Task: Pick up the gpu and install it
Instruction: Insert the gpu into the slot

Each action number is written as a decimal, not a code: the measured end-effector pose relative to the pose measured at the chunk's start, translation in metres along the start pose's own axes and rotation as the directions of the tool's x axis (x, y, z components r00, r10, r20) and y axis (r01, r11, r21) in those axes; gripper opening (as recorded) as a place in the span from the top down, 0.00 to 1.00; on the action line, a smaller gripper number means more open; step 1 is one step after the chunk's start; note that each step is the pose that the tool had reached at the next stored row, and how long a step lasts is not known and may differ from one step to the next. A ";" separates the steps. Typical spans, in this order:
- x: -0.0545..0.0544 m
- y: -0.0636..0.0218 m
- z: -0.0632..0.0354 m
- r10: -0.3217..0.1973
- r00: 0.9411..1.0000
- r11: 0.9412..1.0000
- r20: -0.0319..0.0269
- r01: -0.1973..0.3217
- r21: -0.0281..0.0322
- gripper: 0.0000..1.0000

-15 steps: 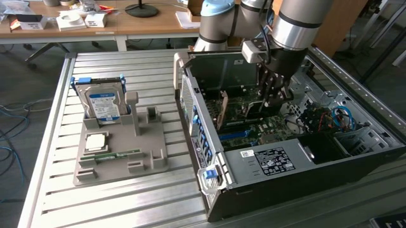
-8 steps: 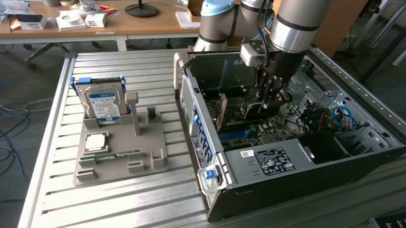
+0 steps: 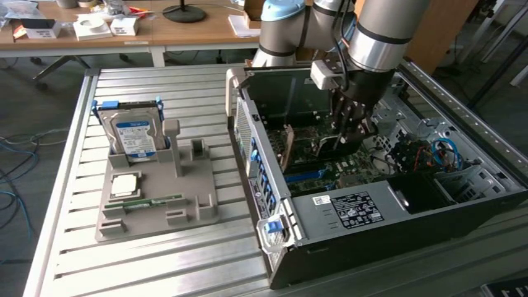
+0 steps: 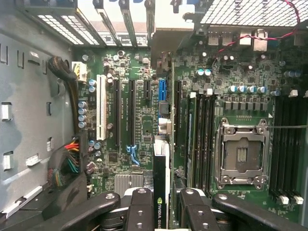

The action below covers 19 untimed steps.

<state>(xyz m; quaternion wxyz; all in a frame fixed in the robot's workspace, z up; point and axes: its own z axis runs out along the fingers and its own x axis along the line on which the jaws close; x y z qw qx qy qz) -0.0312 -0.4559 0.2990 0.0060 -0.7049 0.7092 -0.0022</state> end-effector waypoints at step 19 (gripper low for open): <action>0.000 0.0013 0.0100 -0.001 1.000 1.000 0.000 0.001 0.001 0.74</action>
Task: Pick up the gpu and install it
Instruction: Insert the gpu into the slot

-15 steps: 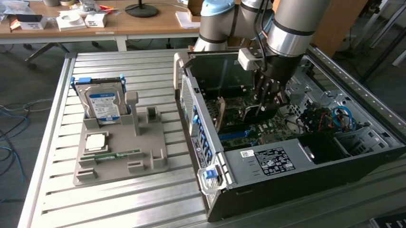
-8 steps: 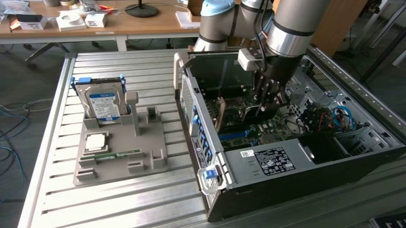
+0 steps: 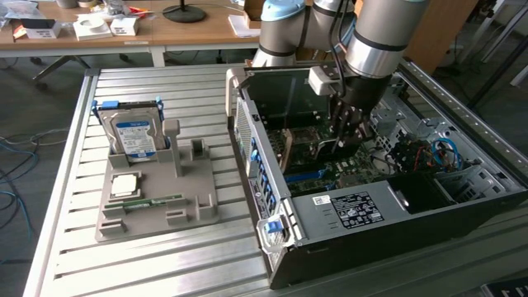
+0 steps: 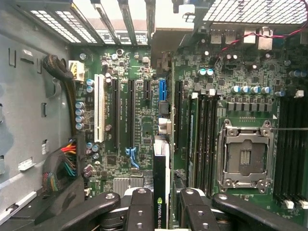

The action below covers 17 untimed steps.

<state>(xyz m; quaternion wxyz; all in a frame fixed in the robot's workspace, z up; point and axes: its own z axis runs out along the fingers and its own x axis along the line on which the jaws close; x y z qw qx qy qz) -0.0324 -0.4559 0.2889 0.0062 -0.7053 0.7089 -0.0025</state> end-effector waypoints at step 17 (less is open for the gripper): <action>0.000 0.0076 0.0073 0.000 1.000 1.000 0.000 0.000 0.000 0.74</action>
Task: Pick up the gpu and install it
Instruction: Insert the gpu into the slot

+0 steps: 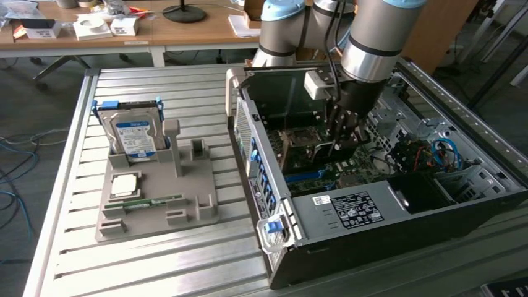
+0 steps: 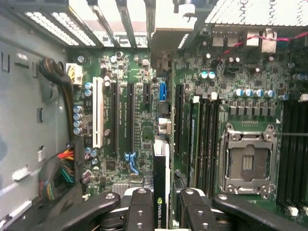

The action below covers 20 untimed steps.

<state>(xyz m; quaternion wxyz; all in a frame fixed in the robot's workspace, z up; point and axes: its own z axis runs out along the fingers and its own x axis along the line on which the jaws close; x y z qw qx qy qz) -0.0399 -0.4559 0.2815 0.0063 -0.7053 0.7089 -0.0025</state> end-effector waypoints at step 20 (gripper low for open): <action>0.002 0.0055 0.0092 0.000 1.000 1.000 0.000 0.000 0.000 0.74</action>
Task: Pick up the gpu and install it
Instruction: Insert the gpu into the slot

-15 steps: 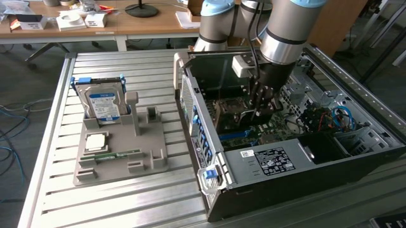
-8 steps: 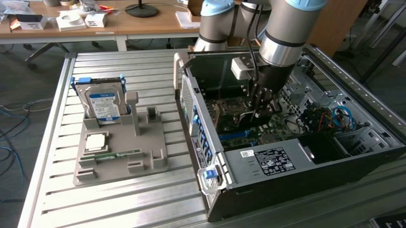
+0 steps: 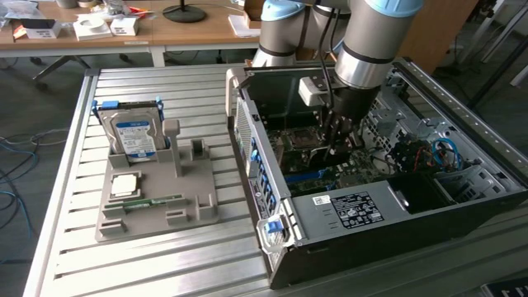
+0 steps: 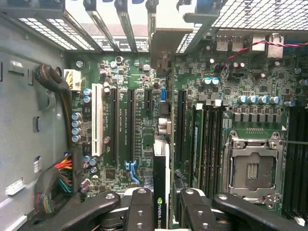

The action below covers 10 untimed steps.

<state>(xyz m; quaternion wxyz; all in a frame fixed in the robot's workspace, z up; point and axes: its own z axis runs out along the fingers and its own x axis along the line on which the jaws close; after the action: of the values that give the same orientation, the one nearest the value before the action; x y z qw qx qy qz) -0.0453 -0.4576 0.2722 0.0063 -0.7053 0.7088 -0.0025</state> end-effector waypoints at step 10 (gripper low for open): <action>0.000 0.0036 0.0032 0.000 1.000 1.000 0.000 0.000 0.000 0.74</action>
<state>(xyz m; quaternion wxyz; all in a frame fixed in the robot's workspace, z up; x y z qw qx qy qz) -0.0489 -0.4574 0.2689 0.0062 -0.7053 0.7089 -0.0026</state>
